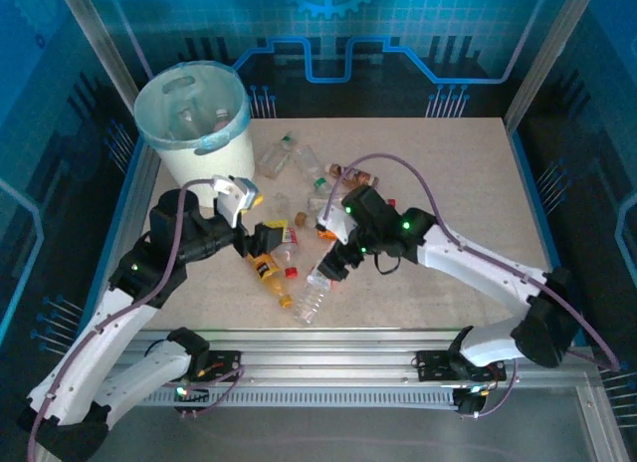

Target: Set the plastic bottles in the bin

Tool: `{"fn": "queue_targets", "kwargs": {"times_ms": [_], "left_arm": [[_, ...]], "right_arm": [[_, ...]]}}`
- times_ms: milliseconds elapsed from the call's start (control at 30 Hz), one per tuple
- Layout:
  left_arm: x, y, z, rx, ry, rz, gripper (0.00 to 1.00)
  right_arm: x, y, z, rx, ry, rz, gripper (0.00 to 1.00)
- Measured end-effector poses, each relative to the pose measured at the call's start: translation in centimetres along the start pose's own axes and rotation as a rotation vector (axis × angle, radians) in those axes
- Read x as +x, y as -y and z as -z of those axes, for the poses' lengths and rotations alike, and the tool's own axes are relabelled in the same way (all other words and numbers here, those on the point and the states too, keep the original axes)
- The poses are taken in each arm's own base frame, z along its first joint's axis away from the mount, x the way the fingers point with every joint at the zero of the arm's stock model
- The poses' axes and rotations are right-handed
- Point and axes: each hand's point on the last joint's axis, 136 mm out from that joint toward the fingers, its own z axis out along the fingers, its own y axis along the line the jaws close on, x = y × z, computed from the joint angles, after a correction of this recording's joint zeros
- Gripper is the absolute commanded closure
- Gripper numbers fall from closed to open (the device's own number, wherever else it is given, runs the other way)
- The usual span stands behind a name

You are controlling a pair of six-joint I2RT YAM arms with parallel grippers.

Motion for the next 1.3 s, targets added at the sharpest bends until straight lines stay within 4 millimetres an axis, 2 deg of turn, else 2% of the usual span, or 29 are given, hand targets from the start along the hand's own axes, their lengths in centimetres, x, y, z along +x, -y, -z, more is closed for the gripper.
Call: {"fn": "queue_targets", "kwargs": {"times_ms": [67,167,300,433,533,667,767,933,1133,1300], "left_arm": [[1.2,0.8,0.1,0.025,-0.039,0.003,0.16],[2.5,2.0,0.3,0.075,-0.083,-0.003,0.15],[4.9,4.4,0.6,0.178,-0.118,-0.068,0.13],[6.4,5.6,1.3,0.232,-0.109,-0.153,0.12],[6.5,5.8,1.9,0.237,-0.084,-0.202,0.12],[6.6,5.9,2.5,0.236,-0.057,-0.235,0.12],[6.6,6.0,2.8,0.235,-0.042,-0.253,0.12],[6.6,6.0,3.0,0.227,-0.021,-0.265,0.12],[7.3,5.9,2.9,0.228,-0.034,-0.260,0.12],[7.6,5.9,2.8,0.229,-0.040,-0.258,0.12]], "right_arm": [[0.7,-1.0,0.2,-0.004,0.002,-0.009,0.06],[0.8,-1.2,-0.1,0.012,-0.004,-0.165,0.06],[2.4,-1.6,-2.9,0.060,-0.155,-0.405,0.06],[5.0,-3.2,-6.0,0.128,-0.317,-0.523,0.05],[6.0,-5.0,-6.6,0.150,-0.360,-0.565,0.03],[5.2,-6.1,-7.0,0.166,-0.350,-0.631,0.00],[5.1,-6.0,-7.9,0.183,-0.357,-0.689,0.00],[6.6,-6.1,-9.7,0.198,-0.418,-0.744,0.00],[6.3,-6.0,-10.2,0.164,-0.414,-0.793,0.00],[7.2,-5.4,-10.5,0.162,-0.431,-0.829,0.00]]}}
